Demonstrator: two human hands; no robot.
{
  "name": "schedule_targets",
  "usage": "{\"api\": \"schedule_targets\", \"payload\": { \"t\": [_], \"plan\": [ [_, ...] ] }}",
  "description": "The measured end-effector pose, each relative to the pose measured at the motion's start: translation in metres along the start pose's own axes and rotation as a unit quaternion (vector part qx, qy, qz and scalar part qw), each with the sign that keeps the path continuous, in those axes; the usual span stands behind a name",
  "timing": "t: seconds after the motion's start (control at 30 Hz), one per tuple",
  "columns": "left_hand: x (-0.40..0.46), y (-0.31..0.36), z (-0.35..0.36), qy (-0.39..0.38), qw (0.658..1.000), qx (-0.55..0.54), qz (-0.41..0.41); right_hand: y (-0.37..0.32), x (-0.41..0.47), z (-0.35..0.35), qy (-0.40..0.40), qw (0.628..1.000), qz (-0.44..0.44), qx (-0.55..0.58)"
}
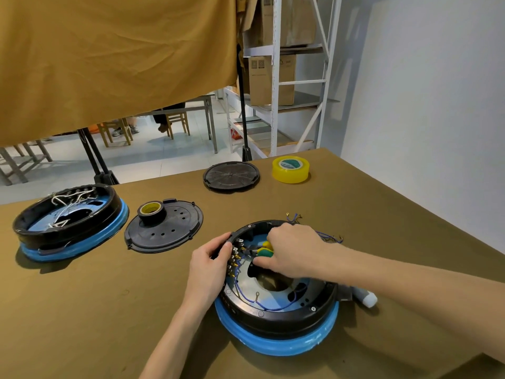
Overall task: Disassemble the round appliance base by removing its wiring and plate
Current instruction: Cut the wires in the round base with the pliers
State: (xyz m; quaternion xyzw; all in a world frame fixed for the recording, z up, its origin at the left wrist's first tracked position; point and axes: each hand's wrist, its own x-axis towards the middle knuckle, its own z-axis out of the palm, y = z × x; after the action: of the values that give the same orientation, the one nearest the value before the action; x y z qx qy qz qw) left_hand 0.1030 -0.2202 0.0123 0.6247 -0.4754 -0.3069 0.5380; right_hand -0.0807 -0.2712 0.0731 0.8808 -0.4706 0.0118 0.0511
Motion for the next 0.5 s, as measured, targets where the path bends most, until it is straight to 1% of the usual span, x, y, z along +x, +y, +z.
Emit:
{"api": "schedule_targets", "payload": {
  "t": [0.07, 0.1, 0.13, 0.2, 0.23, 0.3, 0.33, 0.4, 0.43, 0.47, 0.5],
  "plan": [
    [0.000, -0.001, 0.000, 0.001, 1.000, 0.005, 0.005, -0.010, -0.004, 0.005, 0.044, 0.997, -0.029, -0.063],
    [0.001, -0.001, 0.000, 0.002, 1.000, 0.007, 0.005, -0.009, -0.003, 0.007, 0.044, 0.996, -0.031, -0.066],
    [0.002, -0.002, 0.000, 0.003, 1.000, 0.006, 0.004, -0.005, -0.001, 0.007, 0.038, 0.999, -0.017, -0.034],
    [0.002, -0.002, 0.001, 0.003, 1.000, 0.003, 0.001, 0.003, 0.000, 0.001, -0.011, 1.000, 0.014, 0.004],
    [0.001, -0.002, 0.001, 0.003, 1.000, 0.003, 0.000, 0.000, -0.002, 0.002, -0.008, 1.000, 0.012, -0.004],
    [0.000, -0.002, 0.001, 0.001, 1.000, 0.004, 0.000, -0.007, -0.005, 0.006, 0.051, 0.997, -0.011, -0.056],
    [0.000, -0.002, 0.000, 0.000, 1.000, 0.006, 0.000, -0.009, -0.006, 0.008, 0.061, 0.995, -0.026, -0.074],
    [0.001, -0.002, 0.000, 0.000, 1.000, 0.008, -0.001, -0.003, -0.003, 0.006, 0.035, 0.999, -0.015, -0.038],
    [0.001, -0.002, 0.000, 0.001, 1.000, 0.008, -0.001, -0.001, -0.002, 0.003, -0.001, 1.000, 0.000, -0.010],
    [0.001, -0.002, 0.001, 0.000, 1.000, 0.009, -0.001, 0.000, -0.002, 0.001, -0.017, 1.000, 0.008, 0.001],
    [0.000, -0.002, 0.001, 0.000, 1.000, 0.008, -0.001, -0.002, -0.002, 0.002, 0.000, 1.000, -0.006, -0.023]
  ]
}}
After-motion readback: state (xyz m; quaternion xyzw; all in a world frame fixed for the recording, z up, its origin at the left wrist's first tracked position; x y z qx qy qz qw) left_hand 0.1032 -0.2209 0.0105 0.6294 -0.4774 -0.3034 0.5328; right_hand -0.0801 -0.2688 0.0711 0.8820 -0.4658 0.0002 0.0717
